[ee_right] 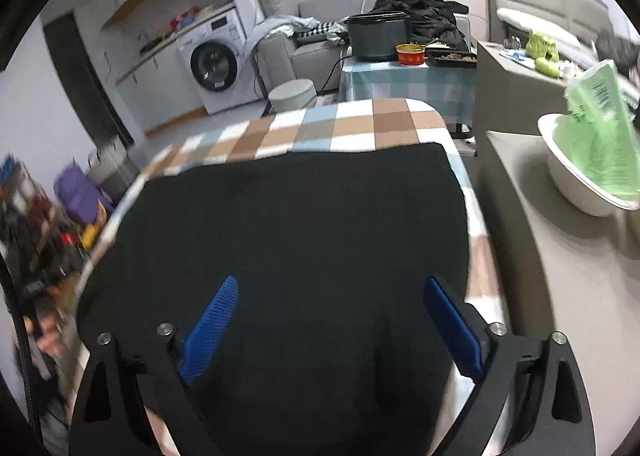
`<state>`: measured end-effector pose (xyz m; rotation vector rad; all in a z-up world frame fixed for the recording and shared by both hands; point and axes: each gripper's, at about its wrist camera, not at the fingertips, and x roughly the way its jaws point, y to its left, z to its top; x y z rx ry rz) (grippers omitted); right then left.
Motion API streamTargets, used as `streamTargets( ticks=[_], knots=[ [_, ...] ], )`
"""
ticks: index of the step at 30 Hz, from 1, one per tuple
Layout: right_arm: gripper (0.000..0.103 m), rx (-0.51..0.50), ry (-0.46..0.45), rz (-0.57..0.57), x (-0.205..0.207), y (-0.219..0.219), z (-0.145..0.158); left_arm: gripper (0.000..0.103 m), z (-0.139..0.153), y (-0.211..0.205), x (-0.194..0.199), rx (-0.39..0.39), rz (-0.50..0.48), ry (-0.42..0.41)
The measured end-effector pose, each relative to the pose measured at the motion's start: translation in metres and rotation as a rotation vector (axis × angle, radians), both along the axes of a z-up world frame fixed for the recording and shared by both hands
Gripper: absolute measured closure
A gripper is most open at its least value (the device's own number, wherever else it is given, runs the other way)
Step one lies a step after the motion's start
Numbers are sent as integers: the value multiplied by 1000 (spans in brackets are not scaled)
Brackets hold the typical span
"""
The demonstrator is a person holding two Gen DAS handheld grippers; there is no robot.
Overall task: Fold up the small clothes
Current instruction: 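Open both grippers and release the folded sweater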
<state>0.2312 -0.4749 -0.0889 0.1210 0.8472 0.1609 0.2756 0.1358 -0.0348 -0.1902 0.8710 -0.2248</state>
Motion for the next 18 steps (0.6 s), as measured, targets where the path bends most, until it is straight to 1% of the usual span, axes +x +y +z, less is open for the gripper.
streamTargets(
  ticks=[2, 4, 9, 12, 15, 18],
  knots=[
    [6, -26, 10, 8, -21, -1, -3, 1, 1, -4, -15, 8, 5, -1],
    [6, -22, 18, 5, -42, -5, -7, 1, 1, -5, -31, 16, 12, -8],
    [6, -39, 59, 1, -79, -12, -21, 1, -10, -6, -66, 36, 14, 8],
    [6, -42, 71, 7, -92, -12, -28, 1, -18, -3, -78, 43, 24, 29],
    [7, -12, 82, 8, -95, -16, -35, 1, -25, 2, -87, 41, 34, 52],
    [12, 5, 85, 13, -94, -16, -43, 1, -31, 10, -89, 26, 50, 74]
  ],
)
